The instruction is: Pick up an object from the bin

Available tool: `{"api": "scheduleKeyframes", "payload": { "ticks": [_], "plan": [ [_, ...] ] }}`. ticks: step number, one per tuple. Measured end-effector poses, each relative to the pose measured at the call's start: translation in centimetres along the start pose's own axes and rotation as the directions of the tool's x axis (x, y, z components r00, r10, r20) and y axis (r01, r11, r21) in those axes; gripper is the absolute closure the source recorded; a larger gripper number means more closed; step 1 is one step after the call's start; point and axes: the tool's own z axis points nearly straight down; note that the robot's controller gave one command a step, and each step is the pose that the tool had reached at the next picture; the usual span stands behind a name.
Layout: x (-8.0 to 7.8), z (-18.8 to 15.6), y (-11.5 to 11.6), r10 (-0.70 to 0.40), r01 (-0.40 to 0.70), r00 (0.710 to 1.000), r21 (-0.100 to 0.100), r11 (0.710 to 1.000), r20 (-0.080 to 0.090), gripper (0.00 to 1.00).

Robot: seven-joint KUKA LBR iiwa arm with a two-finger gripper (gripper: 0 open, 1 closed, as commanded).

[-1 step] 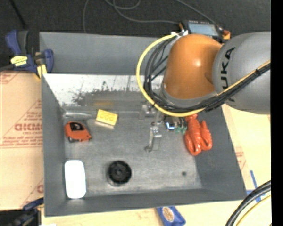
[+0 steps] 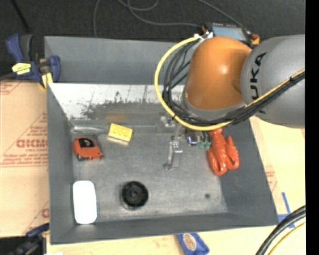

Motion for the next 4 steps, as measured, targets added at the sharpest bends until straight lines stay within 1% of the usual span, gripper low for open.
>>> {"api": "scheduleKeyframes", "payload": {
  "ticks": [1,2,3,4],
  "plan": [
    [4.2,3.9,4.2,0.075,-0.075,0.997,0.000,0.997,0.002,0.00],
    [6.4,9.3,3.4,0.088,-0.088,0.996,-0.002,0.996,-0.001,0.00],
    [7.0,10.8,4.3,0.177,-0.177,0.984,0.003,0.984,-0.004,0.00],
    [7.3,13.4,5.4,0.044,-0.044,0.999,0.001,0.999,-0.004,0.00]
  ]
}}
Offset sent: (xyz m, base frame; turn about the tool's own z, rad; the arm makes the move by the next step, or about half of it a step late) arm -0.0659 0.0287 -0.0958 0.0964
